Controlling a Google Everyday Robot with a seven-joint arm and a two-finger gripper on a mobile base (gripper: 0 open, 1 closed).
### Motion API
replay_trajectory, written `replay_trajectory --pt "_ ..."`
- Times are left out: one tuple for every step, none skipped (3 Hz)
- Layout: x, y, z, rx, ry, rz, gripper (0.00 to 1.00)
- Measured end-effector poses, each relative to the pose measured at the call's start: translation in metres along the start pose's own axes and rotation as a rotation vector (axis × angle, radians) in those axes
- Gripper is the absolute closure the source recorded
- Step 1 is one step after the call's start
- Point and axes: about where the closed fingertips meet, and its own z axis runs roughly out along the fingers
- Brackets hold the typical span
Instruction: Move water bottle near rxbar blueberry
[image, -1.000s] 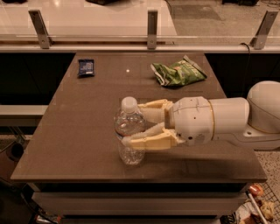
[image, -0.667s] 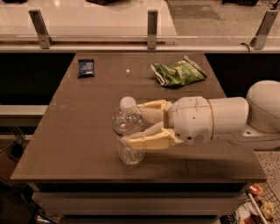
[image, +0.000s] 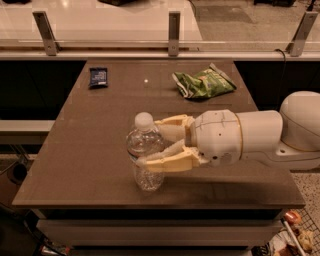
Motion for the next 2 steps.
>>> replay_trajectory --pt "-0.021 -0.016 -0.008 0.006 -0.001 -0.009 1.0" --pt "-0.062 -0.051 -0.02 0.039 0.003 0.001 1.0"
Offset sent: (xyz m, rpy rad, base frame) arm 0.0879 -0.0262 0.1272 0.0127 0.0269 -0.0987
